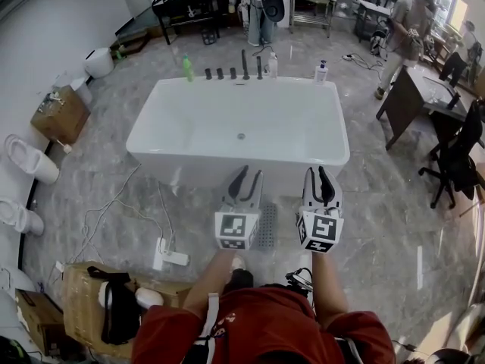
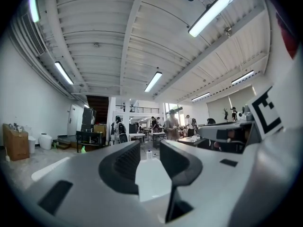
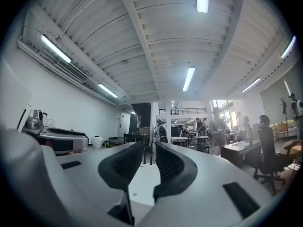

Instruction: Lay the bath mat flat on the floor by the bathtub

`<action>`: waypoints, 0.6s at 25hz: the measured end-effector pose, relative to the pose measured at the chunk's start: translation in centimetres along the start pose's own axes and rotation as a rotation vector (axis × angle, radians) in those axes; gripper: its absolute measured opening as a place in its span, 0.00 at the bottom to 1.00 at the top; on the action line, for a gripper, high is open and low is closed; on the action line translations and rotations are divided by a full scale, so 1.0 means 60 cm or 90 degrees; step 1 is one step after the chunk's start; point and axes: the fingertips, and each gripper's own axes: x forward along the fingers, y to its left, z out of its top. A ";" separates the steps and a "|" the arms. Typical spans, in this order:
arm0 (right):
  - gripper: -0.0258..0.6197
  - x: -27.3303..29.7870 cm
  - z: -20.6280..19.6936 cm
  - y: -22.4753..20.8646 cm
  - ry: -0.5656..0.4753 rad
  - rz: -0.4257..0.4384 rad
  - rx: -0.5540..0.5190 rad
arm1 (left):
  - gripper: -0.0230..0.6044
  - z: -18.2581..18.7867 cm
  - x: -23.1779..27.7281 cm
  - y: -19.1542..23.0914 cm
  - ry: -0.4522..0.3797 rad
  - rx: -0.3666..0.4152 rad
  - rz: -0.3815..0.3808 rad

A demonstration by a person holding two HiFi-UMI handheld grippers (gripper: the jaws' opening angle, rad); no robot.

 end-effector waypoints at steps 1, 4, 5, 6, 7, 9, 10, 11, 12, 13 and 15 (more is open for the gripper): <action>0.18 0.001 0.001 -0.001 0.000 0.003 0.003 | 0.23 0.002 0.003 -0.002 -0.003 -0.001 0.000; 0.11 0.004 0.000 0.000 0.003 0.008 0.007 | 0.10 0.005 0.008 -0.007 -0.006 0.003 0.003; 0.09 0.006 -0.003 0.002 0.007 0.010 0.008 | 0.08 0.003 0.009 -0.008 -0.004 0.001 0.005; 0.07 0.007 -0.006 0.002 0.011 0.010 0.010 | 0.06 0.001 0.011 -0.009 -0.001 -0.005 0.005; 0.06 0.009 -0.008 0.002 0.015 0.009 0.011 | 0.06 -0.001 0.012 -0.010 0.002 -0.010 0.005; 0.06 0.011 -0.009 -0.001 0.017 0.009 0.014 | 0.06 -0.003 0.016 -0.014 0.007 -0.016 0.004; 0.06 0.013 -0.007 -0.002 0.017 0.009 0.013 | 0.06 -0.003 0.019 -0.016 0.008 -0.018 0.004; 0.06 0.015 -0.006 -0.003 0.017 0.010 0.011 | 0.06 -0.004 0.022 -0.017 0.010 -0.020 0.004; 0.06 0.016 -0.005 -0.004 0.018 0.011 0.008 | 0.06 -0.004 0.024 -0.018 0.011 -0.023 0.003; 0.06 0.017 -0.005 -0.004 0.019 0.012 0.008 | 0.06 -0.005 0.026 -0.019 0.012 -0.026 0.003; 0.06 0.017 -0.008 -0.003 0.021 0.015 0.013 | 0.06 -0.008 0.027 -0.022 0.013 -0.031 -0.002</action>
